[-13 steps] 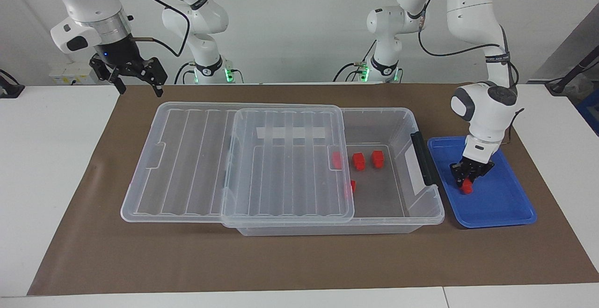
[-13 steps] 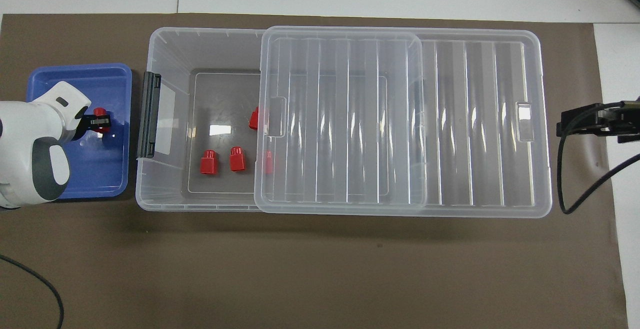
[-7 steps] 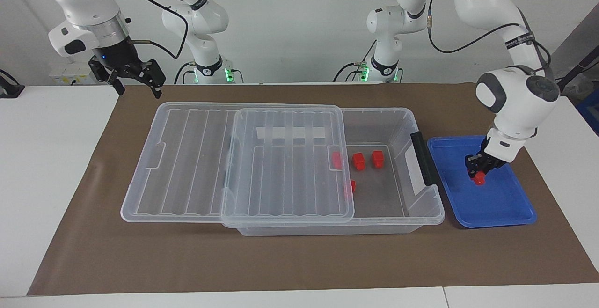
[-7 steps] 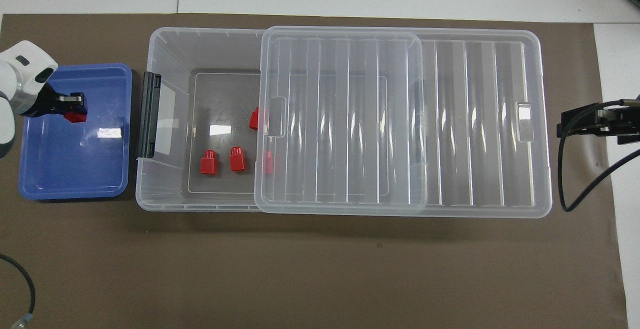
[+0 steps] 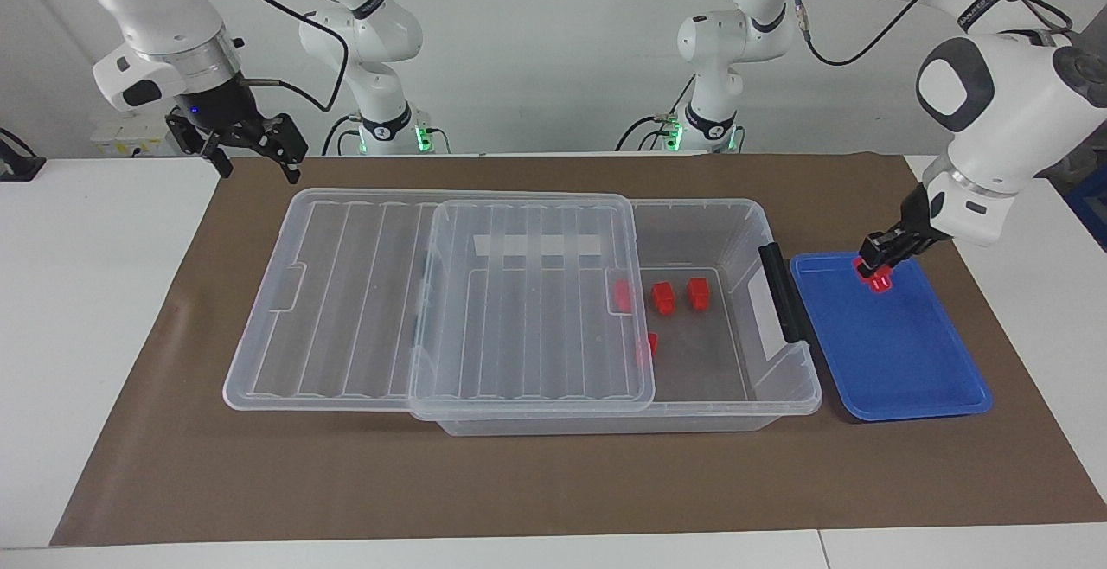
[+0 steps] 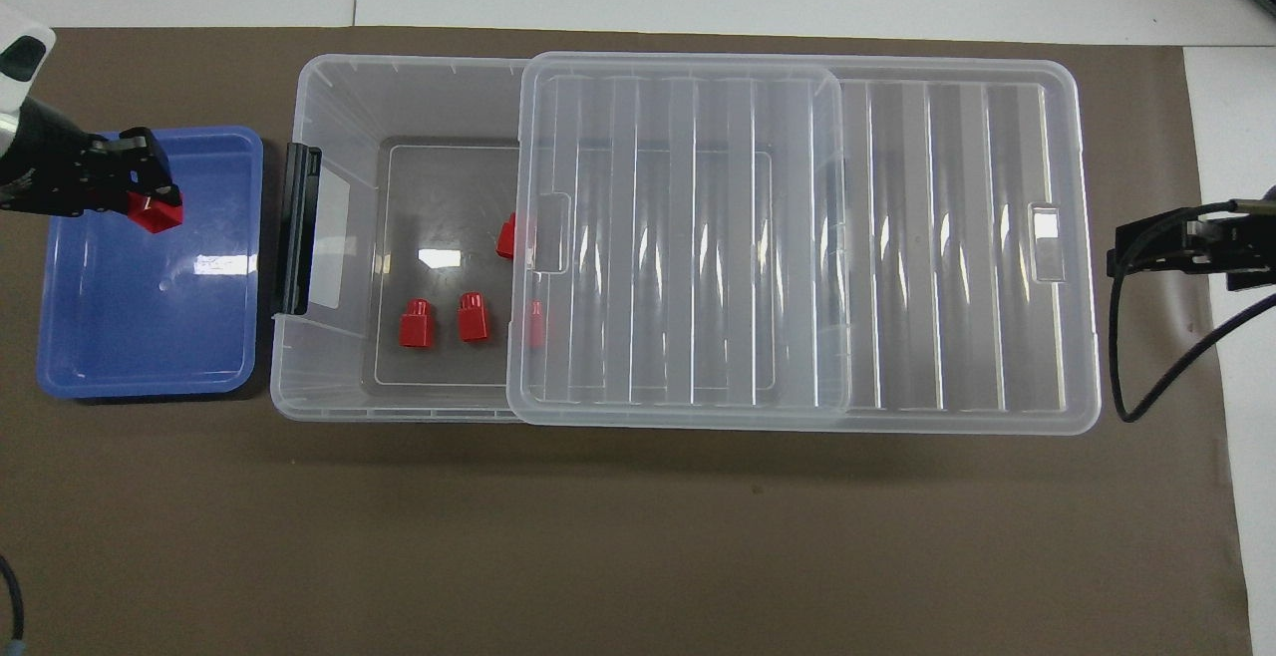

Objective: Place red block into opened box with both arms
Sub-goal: 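Lift the red block and carry it over the open box, then lower the held red block into the clear box with the left gripper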

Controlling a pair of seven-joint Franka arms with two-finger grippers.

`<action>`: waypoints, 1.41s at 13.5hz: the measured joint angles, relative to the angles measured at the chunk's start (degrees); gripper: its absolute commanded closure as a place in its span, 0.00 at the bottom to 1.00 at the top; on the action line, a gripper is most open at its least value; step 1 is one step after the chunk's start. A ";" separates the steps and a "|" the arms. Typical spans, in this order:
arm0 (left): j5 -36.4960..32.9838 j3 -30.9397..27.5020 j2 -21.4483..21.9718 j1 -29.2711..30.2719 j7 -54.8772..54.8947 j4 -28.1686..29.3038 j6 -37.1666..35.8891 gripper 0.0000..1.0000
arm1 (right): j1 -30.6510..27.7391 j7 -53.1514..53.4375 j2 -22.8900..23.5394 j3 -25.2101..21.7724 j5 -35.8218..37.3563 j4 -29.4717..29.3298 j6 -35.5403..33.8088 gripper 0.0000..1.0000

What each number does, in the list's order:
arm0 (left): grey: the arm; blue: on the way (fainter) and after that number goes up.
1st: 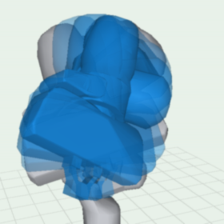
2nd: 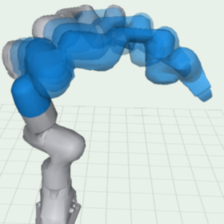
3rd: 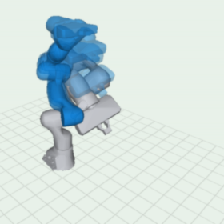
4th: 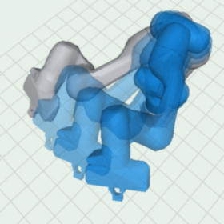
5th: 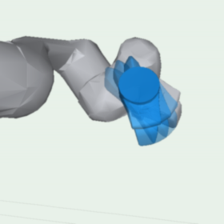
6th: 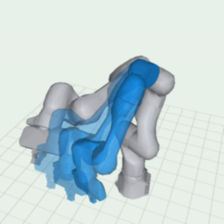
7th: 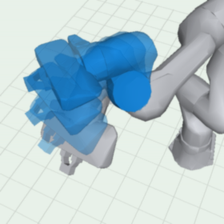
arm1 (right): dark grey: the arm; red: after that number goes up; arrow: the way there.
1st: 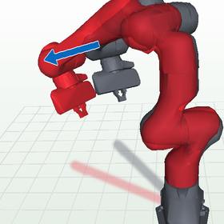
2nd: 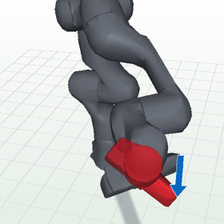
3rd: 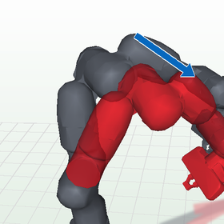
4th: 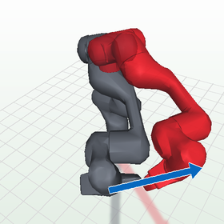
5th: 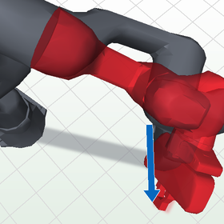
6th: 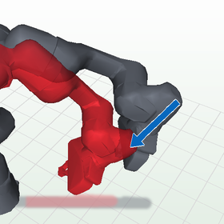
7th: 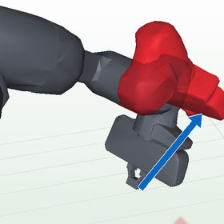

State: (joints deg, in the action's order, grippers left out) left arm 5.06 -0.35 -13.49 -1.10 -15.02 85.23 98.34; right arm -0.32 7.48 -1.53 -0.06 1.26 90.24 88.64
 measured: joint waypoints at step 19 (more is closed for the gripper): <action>-14.99 1.17 -8.35 -17.86 -28.04 11.23 33.24 1.00 | 0.16 -0.16 0.06 -3.38 0.00 3.64 7.20 0.97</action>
State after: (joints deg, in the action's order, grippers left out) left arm -9.93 0.81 -21.84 -18.96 -43.06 96.47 131.58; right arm -0.16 7.33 -1.48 -3.44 1.26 93.88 95.84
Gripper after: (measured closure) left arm 0.656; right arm 0.890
